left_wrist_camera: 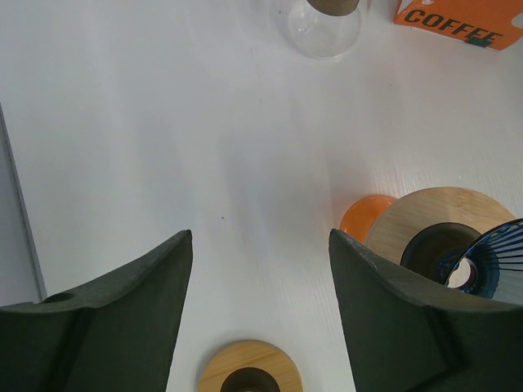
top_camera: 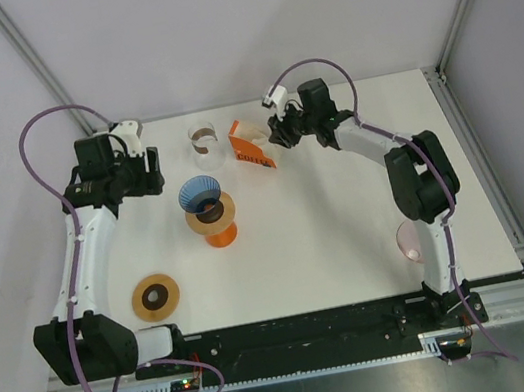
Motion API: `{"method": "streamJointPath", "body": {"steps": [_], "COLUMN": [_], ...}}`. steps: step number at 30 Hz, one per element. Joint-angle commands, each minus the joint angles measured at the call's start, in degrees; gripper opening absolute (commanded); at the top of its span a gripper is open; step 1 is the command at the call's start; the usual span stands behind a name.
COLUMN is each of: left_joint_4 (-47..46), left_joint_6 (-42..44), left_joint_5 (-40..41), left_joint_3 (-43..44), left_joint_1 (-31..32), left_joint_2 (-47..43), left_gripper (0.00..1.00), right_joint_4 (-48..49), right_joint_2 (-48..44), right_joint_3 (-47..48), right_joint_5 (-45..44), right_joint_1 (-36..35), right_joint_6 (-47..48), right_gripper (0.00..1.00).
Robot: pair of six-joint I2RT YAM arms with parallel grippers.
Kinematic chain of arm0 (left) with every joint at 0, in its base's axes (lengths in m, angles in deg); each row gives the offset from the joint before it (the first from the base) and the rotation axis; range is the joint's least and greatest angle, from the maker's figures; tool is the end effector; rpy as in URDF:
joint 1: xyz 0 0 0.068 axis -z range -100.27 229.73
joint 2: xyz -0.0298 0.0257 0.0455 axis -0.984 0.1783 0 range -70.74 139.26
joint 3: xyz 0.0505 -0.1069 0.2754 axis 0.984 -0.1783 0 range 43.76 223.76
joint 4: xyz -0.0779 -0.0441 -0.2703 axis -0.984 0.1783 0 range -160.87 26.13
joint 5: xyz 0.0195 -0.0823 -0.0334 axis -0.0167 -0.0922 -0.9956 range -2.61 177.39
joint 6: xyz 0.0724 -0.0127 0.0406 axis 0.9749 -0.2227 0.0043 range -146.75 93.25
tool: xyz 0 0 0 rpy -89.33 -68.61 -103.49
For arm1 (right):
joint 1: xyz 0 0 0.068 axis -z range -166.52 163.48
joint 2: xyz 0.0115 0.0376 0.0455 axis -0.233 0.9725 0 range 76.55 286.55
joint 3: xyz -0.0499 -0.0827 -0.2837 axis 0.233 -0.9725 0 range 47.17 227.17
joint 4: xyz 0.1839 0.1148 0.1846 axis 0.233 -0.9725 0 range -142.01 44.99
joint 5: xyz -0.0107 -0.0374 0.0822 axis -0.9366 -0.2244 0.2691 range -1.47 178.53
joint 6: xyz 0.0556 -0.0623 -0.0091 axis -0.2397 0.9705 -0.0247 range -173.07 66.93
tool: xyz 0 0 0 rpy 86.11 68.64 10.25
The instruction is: Place the coffee filter in the dripper
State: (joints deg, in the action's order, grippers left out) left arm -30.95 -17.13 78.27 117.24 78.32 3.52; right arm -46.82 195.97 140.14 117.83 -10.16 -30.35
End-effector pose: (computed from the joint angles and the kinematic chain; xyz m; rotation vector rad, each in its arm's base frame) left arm 0.3228 -0.0036 0.3549 0.2456 2.2584 -0.0801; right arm 0.4923 0.2547 0.2357 -1.0815 1.7268 0.5358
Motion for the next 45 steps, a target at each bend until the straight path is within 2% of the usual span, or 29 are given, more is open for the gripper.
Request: {"method": "streamJointPath", "body": {"steps": [1,20,32,40,43,45], "left_joint_4": [-1.9,-2.2,-2.2,-2.2,-2.2,-2.2], "left_joint_6": [1.3,1.4,1.6,1.6,1.7,1.7], "left_joint_5": [0.4,0.2,0.3,0.2,0.2,0.2], "left_joint_3": [0.0,0.0,0.0,-0.1,-0.1,-0.2], "left_joint_1": [-0.5,-0.5,-0.5,-0.5,-0.5,-0.5], "left_joint_2": [0.1,0.7,0.9,1.1,1.1,1.1], "left_gripper": [0.73,0.73,0.73,0.73,0.73,0.73], "right_joint_4": [3.6,0.1,-0.9,0.0,0.3,0.3], "right_joint_2": [0.6,2.4,3.7,4.5,4.6,4.7], "right_joint_3": [-0.4,0.4,1.4,1.8,2.2,2.7], "right_joint_5": [2.5,1.4,0.7,-0.4,-0.4,-0.4], "right_joint_1": [-0.2,-1.0,-2.1,-2.4,-2.5,-2.6], "right_joint_6": [2.5,2.3,2.8,2.0,1.6,1.5], "right_gripper": [0.34,0.23,0.23,0.27,0.25,0.19]}}
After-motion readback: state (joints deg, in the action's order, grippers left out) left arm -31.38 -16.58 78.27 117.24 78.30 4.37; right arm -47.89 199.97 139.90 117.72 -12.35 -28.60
